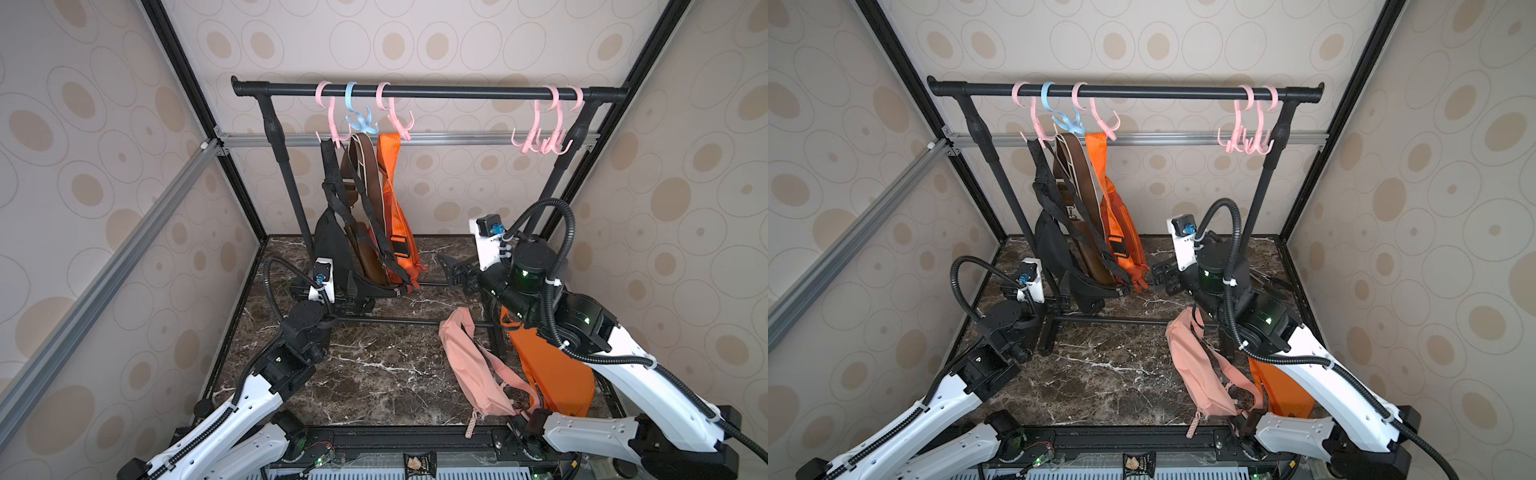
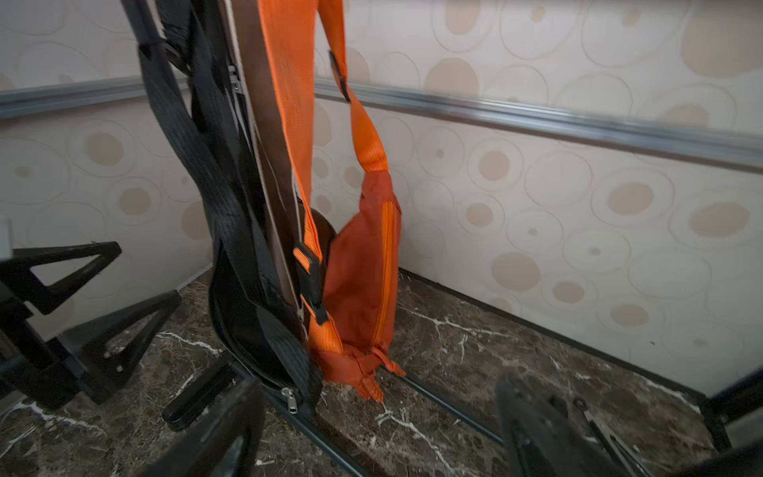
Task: Hang the bag on a hook
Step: Pick up the bag from the center of the board.
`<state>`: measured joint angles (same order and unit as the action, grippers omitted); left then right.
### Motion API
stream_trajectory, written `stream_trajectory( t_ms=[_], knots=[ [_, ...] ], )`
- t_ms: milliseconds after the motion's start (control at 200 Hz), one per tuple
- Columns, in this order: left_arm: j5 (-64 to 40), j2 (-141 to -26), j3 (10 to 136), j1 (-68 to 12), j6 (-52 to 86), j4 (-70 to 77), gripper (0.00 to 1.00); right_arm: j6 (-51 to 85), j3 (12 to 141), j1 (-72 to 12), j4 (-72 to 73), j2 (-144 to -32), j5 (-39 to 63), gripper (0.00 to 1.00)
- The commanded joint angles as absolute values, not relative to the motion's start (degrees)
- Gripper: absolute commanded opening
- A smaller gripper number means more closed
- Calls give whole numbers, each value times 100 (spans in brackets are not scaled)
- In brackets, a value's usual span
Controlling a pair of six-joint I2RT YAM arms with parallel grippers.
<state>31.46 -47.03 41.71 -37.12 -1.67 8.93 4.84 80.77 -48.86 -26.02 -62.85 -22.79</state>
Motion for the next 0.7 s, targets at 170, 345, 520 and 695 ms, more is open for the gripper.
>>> stream_trajectory(
  t_ms=[170, 345, 520, 695],
  knots=[
    [2545, -4895, 4756, -3748, 164, 290, 100, 2517, 6623, -4913, -4308, -5970, -3097, 90],
    [2417, -5075, 5028, -3930, 370, -142, 100, 3408, 5741, -4913, -4738, -6208, -2424, 91],
    [2107, -4951, 4944, -3939, 817, -533, 100, 3674, 4869, -4915, -3981, -6405, -1761, 90],
    [1716, -4992, 4819, -3958, 1230, -876, 100, 3721, 4483, -4911, -3494, -6906, -1178, 83]
  ],
)
